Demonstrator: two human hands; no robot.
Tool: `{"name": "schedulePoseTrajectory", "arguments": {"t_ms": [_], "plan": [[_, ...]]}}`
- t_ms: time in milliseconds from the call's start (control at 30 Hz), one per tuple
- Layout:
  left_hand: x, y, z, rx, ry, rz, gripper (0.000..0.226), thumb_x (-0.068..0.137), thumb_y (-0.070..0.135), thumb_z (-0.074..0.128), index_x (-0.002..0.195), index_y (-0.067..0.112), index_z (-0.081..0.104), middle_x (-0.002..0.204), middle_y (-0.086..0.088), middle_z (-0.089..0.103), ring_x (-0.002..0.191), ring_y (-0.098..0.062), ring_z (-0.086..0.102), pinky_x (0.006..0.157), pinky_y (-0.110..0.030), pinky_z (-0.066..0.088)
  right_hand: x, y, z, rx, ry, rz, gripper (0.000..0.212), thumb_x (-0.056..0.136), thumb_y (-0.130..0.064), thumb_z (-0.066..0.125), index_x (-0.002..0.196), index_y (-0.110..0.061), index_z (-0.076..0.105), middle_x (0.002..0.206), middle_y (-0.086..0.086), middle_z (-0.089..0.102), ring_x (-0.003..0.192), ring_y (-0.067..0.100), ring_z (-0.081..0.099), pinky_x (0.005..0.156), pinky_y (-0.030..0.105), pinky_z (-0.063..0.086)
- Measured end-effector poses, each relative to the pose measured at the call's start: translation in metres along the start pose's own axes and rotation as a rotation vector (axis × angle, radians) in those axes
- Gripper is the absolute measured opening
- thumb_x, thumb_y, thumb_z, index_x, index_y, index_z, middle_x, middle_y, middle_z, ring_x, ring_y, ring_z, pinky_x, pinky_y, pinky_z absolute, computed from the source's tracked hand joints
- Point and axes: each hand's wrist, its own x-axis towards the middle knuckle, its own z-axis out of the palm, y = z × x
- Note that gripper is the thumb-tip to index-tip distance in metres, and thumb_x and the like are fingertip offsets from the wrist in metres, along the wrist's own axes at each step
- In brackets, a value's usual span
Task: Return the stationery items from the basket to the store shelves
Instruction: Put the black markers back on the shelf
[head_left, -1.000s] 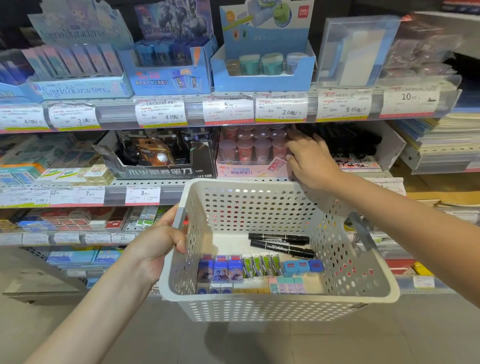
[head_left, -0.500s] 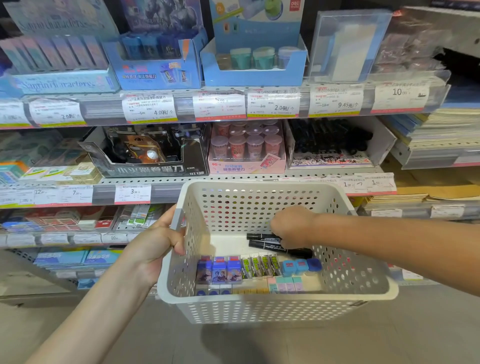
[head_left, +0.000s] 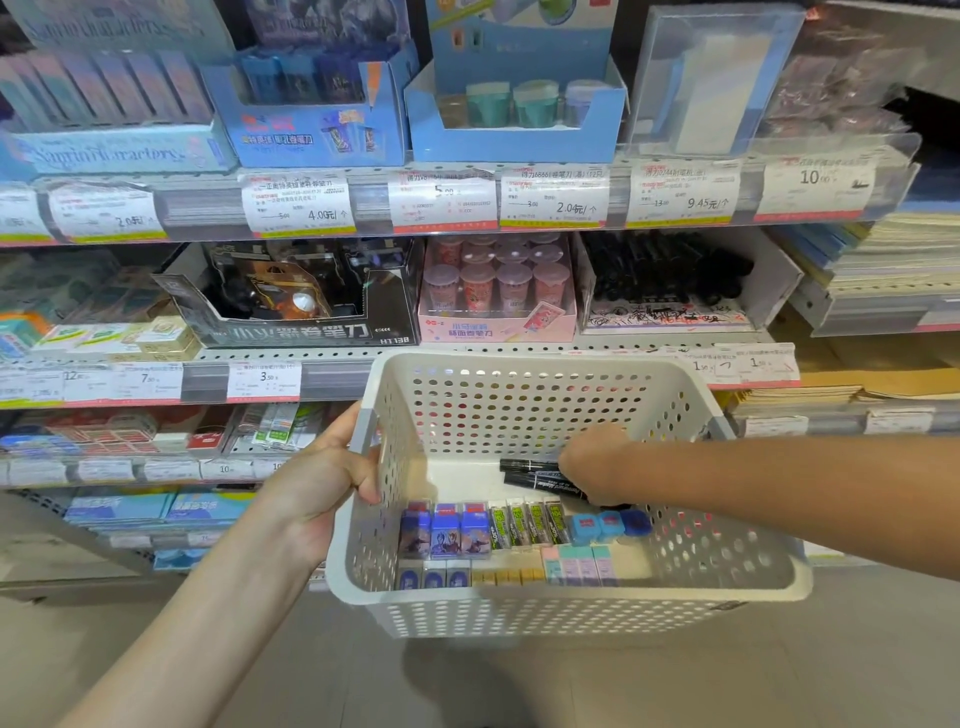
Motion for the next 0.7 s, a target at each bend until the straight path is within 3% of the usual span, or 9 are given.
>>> {"name": "schedulePoseTrajectory", "arguments": {"t_ms": [67, 167, 267, 467, 700], "plan": [[0.0, 0.0, 0.001, 0.011, 0.001, 0.003, 0.088, 0.049, -0.022, 0.028, 0.112, 0.029, 0.063, 0.089, -0.019, 0.056, 0.06, -0.028, 0.051, 0.057, -0.033, 0.043, 0.002, 0.001, 0.002, 0.027, 0.003, 0.004, 0.026, 0.091, -0.011, 0.053, 0.117, -0.007, 0.056, 0.114, 0.008, 0.059, 0.099, 0.024, 0.059, 0.068, 0.03, 0.046], [0.0, -0.001, 0.003, 0.025, -0.007, 0.018, 0.085, 0.058, -0.027, 0.021, 0.11, 0.025, 0.063, 0.077, -0.018, 0.062, 0.051, -0.027, 0.055, 0.056, -0.031, 0.042, 0.004, 0.003, 0.004, 0.079, -0.002, -0.006, 0.025, 0.091, -0.013, 0.054, 0.115, -0.007, 0.057, 0.107, 0.006, 0.06, 0.085, 0.02, 0.053, 0.07, 0.029, 0.049], [0.001, -0.003, 0.006, 0.016, 0.002, 0.028, 0.083, 0.062, -0.028, 0.017, 0.105, 0.026, 0.064, 0.068, -0.014, 0.066, 0.045, -0.025, 0.057, 0.056, -0.031, 0.04, 0.003, 0.004, 0.005, 0.079, 0.001, -0.015, 0.025, 0.09, -0.014, 0.055, 0.115, -0.008, 0.057, 0.108, 0.006, 0.06, 0.083, 0.02, 0.049, 0.068, 0.028, 0.047], [0.0, -0.005, 0.007, 0.009, -0.01, 0.021, 0.083, 0.062, -0.028, 0.016, 0.104, 0.026, 0.064, 0.068, -0.013, 0.067, 0.046, -0.026, 0.059, 0.051, -0.03, 0.046, -0.001, 0.002, 0.01, 0.038, -0.01, -0.006, 0.028, 0.092, -0.013, 0.054, 0.119, -0.008, 0.054, 0.112, 0.006, 0.059, 0.088, 0.021, 0.052, 0.07, 0.029, 0.044], [-0.001, -0.004, 0.008, 0.02, -0.021, 0.024, 0.082, 0.055, -0.026, 0.021, 0.103, 0.026, 0.064, 0.069, -0.013, 0.065, 0.048, -0.026, 0.058, 0.057, -0.033, 0.043, 0.001, 0.005, 0.018, 0.114, 0.007, -0.014, 0.027, 0.092, -0.019, 0.054, 0.117, -0.008, 0.052, 0.112, 0.009, 0.06, 0.09, 0.024, 0.056, 0.07, 0.031, 0.046]]}}
